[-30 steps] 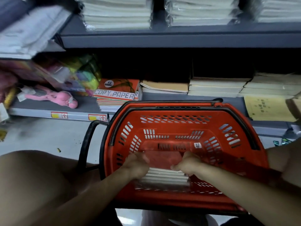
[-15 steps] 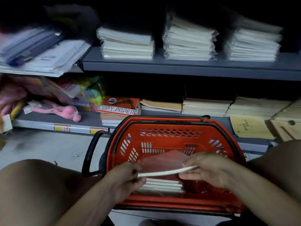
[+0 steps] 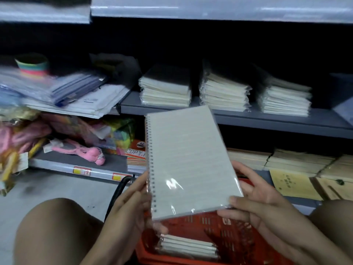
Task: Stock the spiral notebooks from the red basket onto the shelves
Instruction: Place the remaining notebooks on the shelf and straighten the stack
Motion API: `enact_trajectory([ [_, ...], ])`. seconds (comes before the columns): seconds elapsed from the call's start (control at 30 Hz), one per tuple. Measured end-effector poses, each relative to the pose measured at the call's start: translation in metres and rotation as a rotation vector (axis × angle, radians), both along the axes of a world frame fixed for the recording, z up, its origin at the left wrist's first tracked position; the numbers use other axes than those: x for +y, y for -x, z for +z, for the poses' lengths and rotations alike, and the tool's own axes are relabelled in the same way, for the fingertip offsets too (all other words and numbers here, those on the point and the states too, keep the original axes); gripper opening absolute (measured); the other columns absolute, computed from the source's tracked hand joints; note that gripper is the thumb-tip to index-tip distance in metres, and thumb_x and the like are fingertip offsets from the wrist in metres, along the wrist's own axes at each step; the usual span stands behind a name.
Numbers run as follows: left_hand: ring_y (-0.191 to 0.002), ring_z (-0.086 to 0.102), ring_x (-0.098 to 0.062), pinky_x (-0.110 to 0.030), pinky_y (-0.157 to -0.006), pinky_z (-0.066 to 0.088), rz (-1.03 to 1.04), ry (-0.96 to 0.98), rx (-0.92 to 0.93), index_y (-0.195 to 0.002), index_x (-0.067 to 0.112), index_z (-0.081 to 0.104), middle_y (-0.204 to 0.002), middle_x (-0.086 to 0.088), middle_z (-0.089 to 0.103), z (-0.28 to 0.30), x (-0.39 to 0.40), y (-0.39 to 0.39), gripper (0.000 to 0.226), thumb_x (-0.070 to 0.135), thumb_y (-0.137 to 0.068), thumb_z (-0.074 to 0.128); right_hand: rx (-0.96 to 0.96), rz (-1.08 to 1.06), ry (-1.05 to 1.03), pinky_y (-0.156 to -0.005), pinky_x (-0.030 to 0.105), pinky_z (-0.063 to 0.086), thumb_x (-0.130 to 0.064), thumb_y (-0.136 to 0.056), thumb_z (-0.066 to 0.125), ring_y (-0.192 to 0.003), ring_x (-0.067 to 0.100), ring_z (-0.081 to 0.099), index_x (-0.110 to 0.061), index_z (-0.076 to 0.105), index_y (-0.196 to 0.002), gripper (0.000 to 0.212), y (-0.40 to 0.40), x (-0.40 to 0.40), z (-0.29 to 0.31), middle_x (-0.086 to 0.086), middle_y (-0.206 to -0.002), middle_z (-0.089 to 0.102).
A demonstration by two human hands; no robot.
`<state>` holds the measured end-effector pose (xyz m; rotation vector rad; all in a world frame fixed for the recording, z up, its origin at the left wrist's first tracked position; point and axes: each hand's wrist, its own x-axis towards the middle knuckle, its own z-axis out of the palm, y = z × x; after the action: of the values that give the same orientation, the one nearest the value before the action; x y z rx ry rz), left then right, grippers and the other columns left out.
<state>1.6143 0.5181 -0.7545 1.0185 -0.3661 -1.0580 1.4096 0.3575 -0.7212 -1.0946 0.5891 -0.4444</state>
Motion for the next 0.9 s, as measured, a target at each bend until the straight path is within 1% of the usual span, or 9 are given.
enact_trajectory([
  [0.1,-0.07,0.071,-0.028,-0.032,-0.044,0.055,0.057,0.05,-0.011,-0.134,0.016,0.061,-0.123,-0.016,0.071,0.005,-0.006,-0.005,0.052,-0.006,-0.091,0.044,-0.064,-0.061,0.064,-0.068,0.041,0.063,0.008,-0.089,0.053,-0.095,0.036,0.074,-0.025,0.056,-0.134,0.056,-0.016,-0.003,0.005,0.013,-0.117,0.073],
  [0.2,-0.086,0.074,-0.023,-0.031,-0.053,0.06,0.124,0.089,-0.057,-0.137,0.016,0.058,-0.127,-0.011,0.07,0.011,-0.015,-0.012,0.046,0.002,-0.094,0.047,-0.076,-0.15,0.132,-0.062,0.036,0.063,0.006,-0.092,0.054,-0.087,0.031,0.076,-0.024,0.057,-0.134,0.052,-0.035,-0.006,0.005,0.01,-0.111,0.076],
  [0.3,-0.088,0.075,-0.019,-0.03,-0.05,0.059,0.187,0.095,-0.091,-0.138,0.015,0.057,-0.125,-0.008,0.071,0.008,-0.022,-0.021,0.049,0.006,-0.09,0.05,-0.073,-0.195,0.181,-0.061,0.036,0.062,0.006,-0.093,0.054,-0.092,0.031,0.076,-0.024,0.055,-0.137,0.053,-0.05,-0.01,0.001,0.008,-0.111,0.077],
  [0.43,-0.097,0.074,-0.022,-0.034,-0.052,0.06,0.24,0.097,-0.12,-0.136,0.018,0.059,-0.127,-0.003,0.07,0.003,-0.029,-0.034,0.053,0.006,-0.085,0.053,-0.082,-0.231,0.186,-0.066,0.041,0.063,0.006,-0.092,0.055,-0.096,0.032,0.075,-0.026,0.055,-0.138,0.056,-0.063,-0.02,-0.009,0.006,-0.113,0.076],
  [0.5,-0.096,0.074,-0.024,-0.034,-0.052,0.06,0.263,0.08,-0.13,-0.13,0.02,0.064,-0.125,-0.004,0.072,0.004,-0.036,-0.042,0.052,0.009,-0.08,0.059,-0.076,-0.253,0.177,-0.07,0.044,0.064,0.006,-0.092,0.057,-0.091,0.033,0.076,-0.029,0.058,-0.135,0.056,-0.07,-0.026,-0.013,0.002,-0.114,0.075],
  [0.6,-0.087,0.074,-0.024,-0.035,-0.053,0.061,0.296,0.07,-0.126,-0.118,0.022,0.072,-0.121,-0.004,0.073,0.009,-0.05,-0.06,0.045,0.016,-0.073,0.068,-0.078,-0.272,0.172,-0.067,0.04,0.064,0.004,-0.092,0.058,-0.085,0.034,0.076,-0.03,0.06,-0.133,0.053,-0.09,-0.039,-0.011,0.004,-0.11,0.076],
  [0.67,-0.085,0.074,-0.024,-0.036,-0.061,0.064,0.281,0.044,-0.171,-0.126,0.021,0.067,-0.121,-0.002,0.074,0.02,-0.064,-0.078,0.041,0.013,-0.087,0.062,-0.09,-0.276,0.158,-0.067,0.038,0.064,0.003,-0.093,0.058,-0.083,0.033,0.076,-0.03,0.058,-0.135,0.053,-0.108,-0.05,-0.003,0.009,-0.101,0.077],
  [0.77,-0.09,0.076,-0.019,-0.036,-0.072,0.064,0.274,0.04,-0.219,-0.131,0.023,0.06,-0.116,0.005,0.075,0.04,-0.088,-0.109,0.037,0.009,-0.098,0.054,-0.119,-0.273,0.097,-0.068,0.035,0.063,0.003,-0.096,0.055,-0.086,0.031,0.076,-0.025,0.053,-0.14,0.052,-0.138,-0.07,0.012,0.017,-0.104,0.075],
  [0.9,-0.084,0.075,-0.017,-0.025,-0.057,0.059,0.296,0.026,-0.164,-0.137,0.014,0.056,-0.116,-0.006,0.075,0.06,-0.125,-0.15,0.037,0.009,-0.1,0.053,-0.15,-0.253,-0.055,-0.063,0.035,0.063,0.001,-0.099,0.054,-0.085,0.027,0.077,-0.02,0.047,-0.145,0.051,-0.174,-0.1,0.029,0.015,-0.118,0.07],
])
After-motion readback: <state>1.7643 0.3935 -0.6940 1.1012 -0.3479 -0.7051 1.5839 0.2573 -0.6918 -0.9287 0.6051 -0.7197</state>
